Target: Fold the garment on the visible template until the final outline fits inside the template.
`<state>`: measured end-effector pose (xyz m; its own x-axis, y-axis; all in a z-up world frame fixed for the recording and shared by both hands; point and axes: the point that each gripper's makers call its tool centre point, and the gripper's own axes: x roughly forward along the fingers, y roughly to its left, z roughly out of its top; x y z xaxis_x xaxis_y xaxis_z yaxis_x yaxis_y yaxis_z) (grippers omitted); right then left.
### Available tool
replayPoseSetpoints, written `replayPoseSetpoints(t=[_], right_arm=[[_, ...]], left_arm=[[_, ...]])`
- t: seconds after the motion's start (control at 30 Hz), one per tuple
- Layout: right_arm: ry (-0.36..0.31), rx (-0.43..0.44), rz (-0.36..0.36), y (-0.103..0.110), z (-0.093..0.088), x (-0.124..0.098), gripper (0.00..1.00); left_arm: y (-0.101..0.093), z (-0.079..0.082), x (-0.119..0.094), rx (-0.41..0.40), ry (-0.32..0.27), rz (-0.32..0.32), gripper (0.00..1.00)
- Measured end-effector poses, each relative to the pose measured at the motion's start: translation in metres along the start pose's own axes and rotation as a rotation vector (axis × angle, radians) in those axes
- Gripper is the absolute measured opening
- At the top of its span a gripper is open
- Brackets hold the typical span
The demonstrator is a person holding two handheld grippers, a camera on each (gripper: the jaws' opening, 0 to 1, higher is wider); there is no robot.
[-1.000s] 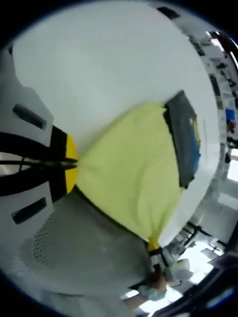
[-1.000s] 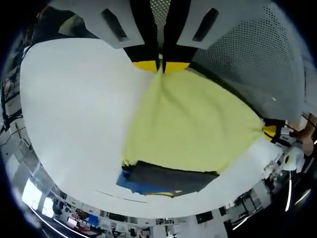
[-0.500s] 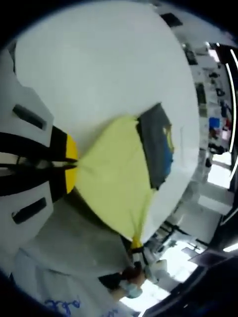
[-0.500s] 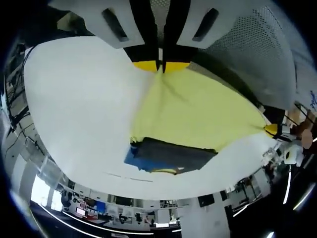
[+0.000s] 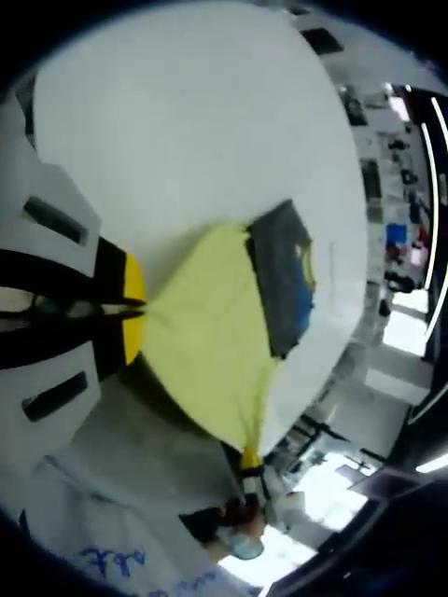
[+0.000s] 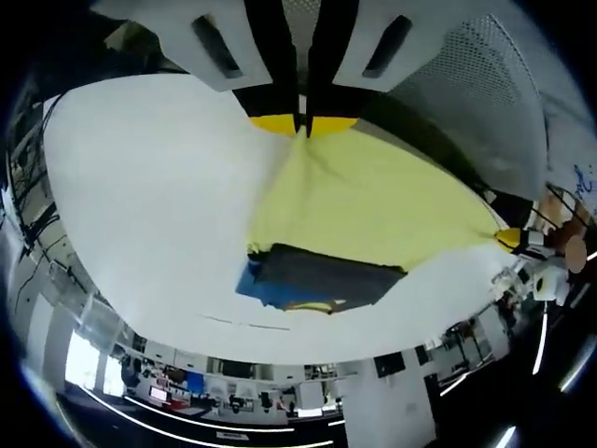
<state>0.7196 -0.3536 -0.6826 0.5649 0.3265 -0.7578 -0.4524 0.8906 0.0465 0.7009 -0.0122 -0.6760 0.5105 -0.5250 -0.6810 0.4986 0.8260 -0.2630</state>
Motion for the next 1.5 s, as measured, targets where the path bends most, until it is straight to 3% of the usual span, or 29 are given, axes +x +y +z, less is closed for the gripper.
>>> replayPoseSetpoints(t=[0.47, 1.1, 1.5], right_arm=[[-0.04, -0.059, -0.033, 0.005, 0.019, -0.031, 0.02], [-0.125, -0.065, -0.077, -0.004, 0.033, -0.061, 0.02], [-0.195, -0.099, -0.114, 0.0, 0.052, -0.087, 0.02]], left_arm=[[-0.013, 0.017, -0.027, 0.047, -0.049, -0.01, 0.0], [-0.031, 0.044, -0.055, 0.092, -0.121, -0.028, 0.0], [-0.043, 0.065, -0.082, 0.117, -0.207, -0.045, 0.0]])
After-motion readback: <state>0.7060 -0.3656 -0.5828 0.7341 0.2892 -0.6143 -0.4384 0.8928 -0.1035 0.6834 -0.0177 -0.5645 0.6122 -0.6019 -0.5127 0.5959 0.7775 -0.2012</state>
